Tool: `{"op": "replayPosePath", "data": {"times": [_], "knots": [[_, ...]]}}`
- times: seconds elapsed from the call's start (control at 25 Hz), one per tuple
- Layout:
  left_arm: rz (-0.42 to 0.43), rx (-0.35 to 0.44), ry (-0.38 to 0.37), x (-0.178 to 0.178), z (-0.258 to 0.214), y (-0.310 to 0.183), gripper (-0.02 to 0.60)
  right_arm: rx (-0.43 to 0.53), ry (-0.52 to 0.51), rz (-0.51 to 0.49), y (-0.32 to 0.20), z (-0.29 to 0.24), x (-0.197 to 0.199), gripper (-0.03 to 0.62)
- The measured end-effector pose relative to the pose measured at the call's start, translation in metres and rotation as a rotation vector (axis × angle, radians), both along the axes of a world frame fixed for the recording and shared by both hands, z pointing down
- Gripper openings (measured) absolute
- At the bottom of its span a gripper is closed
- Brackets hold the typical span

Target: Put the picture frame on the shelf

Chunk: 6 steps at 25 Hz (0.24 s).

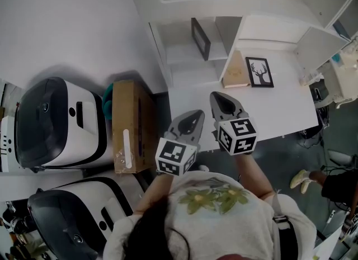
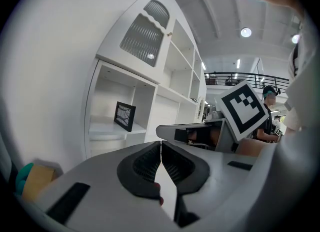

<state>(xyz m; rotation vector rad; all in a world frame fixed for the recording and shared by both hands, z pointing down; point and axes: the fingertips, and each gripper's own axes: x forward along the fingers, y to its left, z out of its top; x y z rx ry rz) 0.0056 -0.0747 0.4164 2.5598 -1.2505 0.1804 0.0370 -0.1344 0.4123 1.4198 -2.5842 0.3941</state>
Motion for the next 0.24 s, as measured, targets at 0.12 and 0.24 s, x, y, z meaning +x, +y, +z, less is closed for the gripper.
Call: {"op": "replayPosePath", "data": {"times": [0.12, 0.24], "knots": [[-0.005, 0.001, -0.001, 0.0, 0.001, 0.007, 0.031, -0.004, 0.001, -0.004, 0.007, 0.003, 0.001, 0.031], [-0.011, 0.007, -0.001, 0.0, 0.0, 0.012, 0.031, -0.006, -0.001, -0.002, 0.013, 0.004, 0.002, 0.031]]}}
